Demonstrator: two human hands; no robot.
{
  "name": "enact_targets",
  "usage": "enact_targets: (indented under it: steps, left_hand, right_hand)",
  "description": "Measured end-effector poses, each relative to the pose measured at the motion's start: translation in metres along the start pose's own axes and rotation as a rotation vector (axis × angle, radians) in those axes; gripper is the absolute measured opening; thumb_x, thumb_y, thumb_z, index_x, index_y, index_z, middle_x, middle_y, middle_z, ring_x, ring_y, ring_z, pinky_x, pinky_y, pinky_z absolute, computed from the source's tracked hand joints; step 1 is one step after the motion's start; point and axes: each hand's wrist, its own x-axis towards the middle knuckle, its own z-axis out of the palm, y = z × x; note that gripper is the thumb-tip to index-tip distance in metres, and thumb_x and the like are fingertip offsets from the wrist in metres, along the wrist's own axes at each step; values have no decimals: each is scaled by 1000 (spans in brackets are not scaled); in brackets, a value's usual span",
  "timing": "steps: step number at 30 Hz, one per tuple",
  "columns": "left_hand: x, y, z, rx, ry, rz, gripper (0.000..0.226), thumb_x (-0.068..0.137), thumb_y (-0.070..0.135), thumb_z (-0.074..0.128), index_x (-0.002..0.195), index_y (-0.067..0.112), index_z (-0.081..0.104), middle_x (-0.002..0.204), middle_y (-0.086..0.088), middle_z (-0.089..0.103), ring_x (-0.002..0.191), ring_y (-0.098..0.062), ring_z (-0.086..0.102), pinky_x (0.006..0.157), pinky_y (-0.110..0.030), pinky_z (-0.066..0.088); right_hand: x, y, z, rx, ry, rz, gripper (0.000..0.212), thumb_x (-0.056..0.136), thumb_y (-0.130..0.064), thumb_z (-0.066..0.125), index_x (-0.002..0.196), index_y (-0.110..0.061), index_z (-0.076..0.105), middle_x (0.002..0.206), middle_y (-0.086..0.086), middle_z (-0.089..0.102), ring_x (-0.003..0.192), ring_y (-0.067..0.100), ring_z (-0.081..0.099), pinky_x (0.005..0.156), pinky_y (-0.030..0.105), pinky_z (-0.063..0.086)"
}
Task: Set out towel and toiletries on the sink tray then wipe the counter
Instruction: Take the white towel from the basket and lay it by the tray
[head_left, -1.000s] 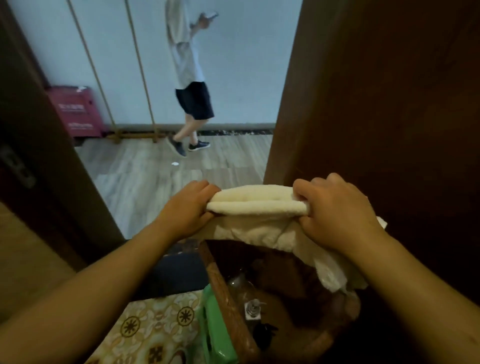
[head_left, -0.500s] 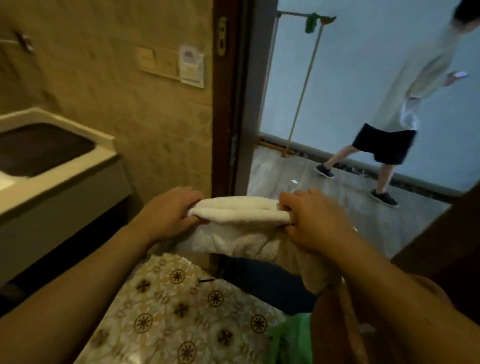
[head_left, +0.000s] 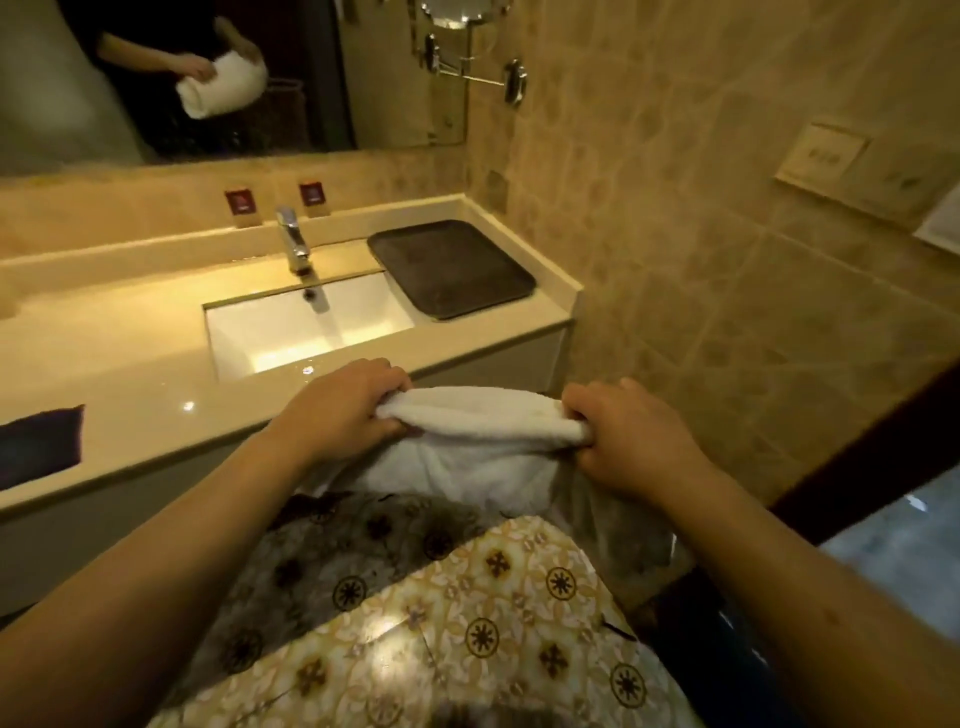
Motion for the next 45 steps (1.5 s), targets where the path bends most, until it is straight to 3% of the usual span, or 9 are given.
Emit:
enact_targets:
  steps: [4,8,17,22,25,30,35,40,45]
  left_hand:
    - [1,-61,-24,40,15,-111,30,84,52,64,105,31,61,104,5,61,96,-16,54,79,-37,47]
    - [18,-101,-30,64,39,-198,29,82,55,63,102,34,60,102,7,61,90,-13,51,72,-33,43]
    - [147,-151,-23,178,20,-344,34,79,57,72,102,34,62,100,8,62,87,-12,50,67,-31,39]
    - [261,-159,-31,228,9,-415,30,81,48,74,105,34,63,106,6,62,88,-11,49,72,-30,46]
    - [330,-169,-35,277,1,-352,31,82,43,74,108,29,64,106,2,61,89,-14,49,70,-31,42]
    - [436,-195,-31,370,-60,-230,36,83,31,74,116,26,61,113,-1,58,102,-20,53,79,-32,46]
    - [539,-234,-10,394,-55,-114,37,85,22,70,121,26,61,117,-2,59,103,-24,58,83,-38,50]
    - [628,-280,23,356,-62,29,36,83,16,67,118,24,61,110,-3,59,98,-27,59,74,-37,47]
    - [706,-320,64,356,-93,139,39,85,15,66,122,24,59,117,-3,59,107,-27,57,90,-43,47]
  right_hand:
    - [73,-30,13,31,-21,-94,19,82,-31,63,92,-29,47,101,1,61,93,28,53,71,39,46]
    - [143,-35,25,78,-42,-182,20,82,-32,62,92,-29,45,101,1,61,96,30,53,72,39,44]
    - [300,31,62,240,-27,-275,28,82,-41,69,83,-31,43,88,-4,56,85,25,50,68,38,47]
    - [382,93,59,244,-27,-271,32,82,-35,67,82,-34,36,79,-10,40,79,20,42,53,27,26]
    - [429,125,60,285,-24,-247,30,83,-33,66,83,-31,36,78,-9,37,78,21,40,53,28,24]
    - [485,161,71,324,-28,-106,27,87,-35,65,85,-26,40,87,-1,45,80,24,45,62,35,35]
    - [539,187,85,368,-14,47,30,86,-44,71,90,-25,48,91,2,56,81,24,56,67,37,51]
    - [593,198,104,380,-51,215,30,89,-46,70,101,-22,55,103,5,60,93,24,61,79,44,58]
    - [643,204,132,352,-76,350,35,91,-46,67,110,-19,56,105,6,62,95,27,64,80,40,56]
